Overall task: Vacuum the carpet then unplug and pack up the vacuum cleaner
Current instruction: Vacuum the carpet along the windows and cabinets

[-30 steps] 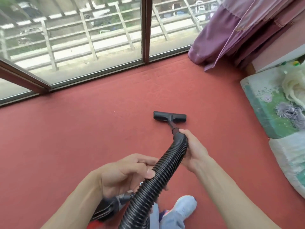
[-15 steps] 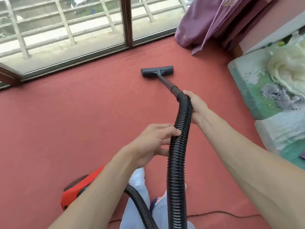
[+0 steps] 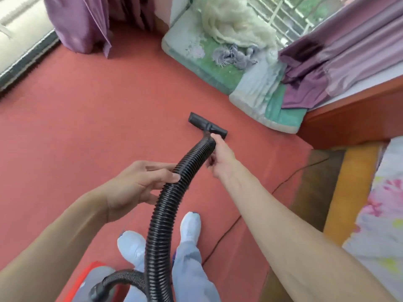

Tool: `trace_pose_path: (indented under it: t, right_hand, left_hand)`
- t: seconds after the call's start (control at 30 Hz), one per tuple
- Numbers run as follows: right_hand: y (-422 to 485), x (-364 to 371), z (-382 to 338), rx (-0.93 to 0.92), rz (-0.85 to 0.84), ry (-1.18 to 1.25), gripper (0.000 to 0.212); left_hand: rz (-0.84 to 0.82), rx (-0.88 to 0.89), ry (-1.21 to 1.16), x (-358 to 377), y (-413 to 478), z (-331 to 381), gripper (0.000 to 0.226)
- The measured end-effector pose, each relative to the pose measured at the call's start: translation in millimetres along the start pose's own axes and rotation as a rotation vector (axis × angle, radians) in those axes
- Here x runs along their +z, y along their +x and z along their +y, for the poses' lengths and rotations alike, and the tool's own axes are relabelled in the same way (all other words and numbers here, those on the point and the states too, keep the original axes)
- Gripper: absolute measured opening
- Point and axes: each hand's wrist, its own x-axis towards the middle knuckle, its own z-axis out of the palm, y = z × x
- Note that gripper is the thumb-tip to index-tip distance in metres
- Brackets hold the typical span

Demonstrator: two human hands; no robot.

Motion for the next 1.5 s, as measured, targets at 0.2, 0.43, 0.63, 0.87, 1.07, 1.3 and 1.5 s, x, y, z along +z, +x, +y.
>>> trace_pose_path:
  t: [0.2,0.43,0.63,0.87,1.07,1.3,1.5]
  right_hand:
    - [51,-61,25,0.073,0.087,0.106,0.033]
    - [104,-53,67,0.102,-0.012,-0.022,0.052]
    - [165,25,104,0.058,-0.091,-0.143,0.04]
    - [246,115,150,-0.025,-0.056,-0.153,0.03]
    - [309,155,182,-0.021,-0.074,-0.217,0.03]
    - [372,169,208,0.015,-0.051,-0.336,0.033]
    - [379,163,202,0.045,-0.118,-0.43,0.026]
  left_hand:
    - [0.066,-0.082,0.148,34,46,-17,0.034]
    - [0.204,-0.111,0.251,-1,83,-67,0.019]
    - [0.29,-0.265,0.508,-90,120,-95,0.023]
    - [0.46,-0.292,1.295,-183,180,-125,0.045]
    - [0.399,-0.296,1.781,-226,218,-181,0.035]
    - [0.27,-0.293,1.797,-263,273,-248,0.047]
    - [0.15,-0.284,1.772,-283,279,-254,0.061]
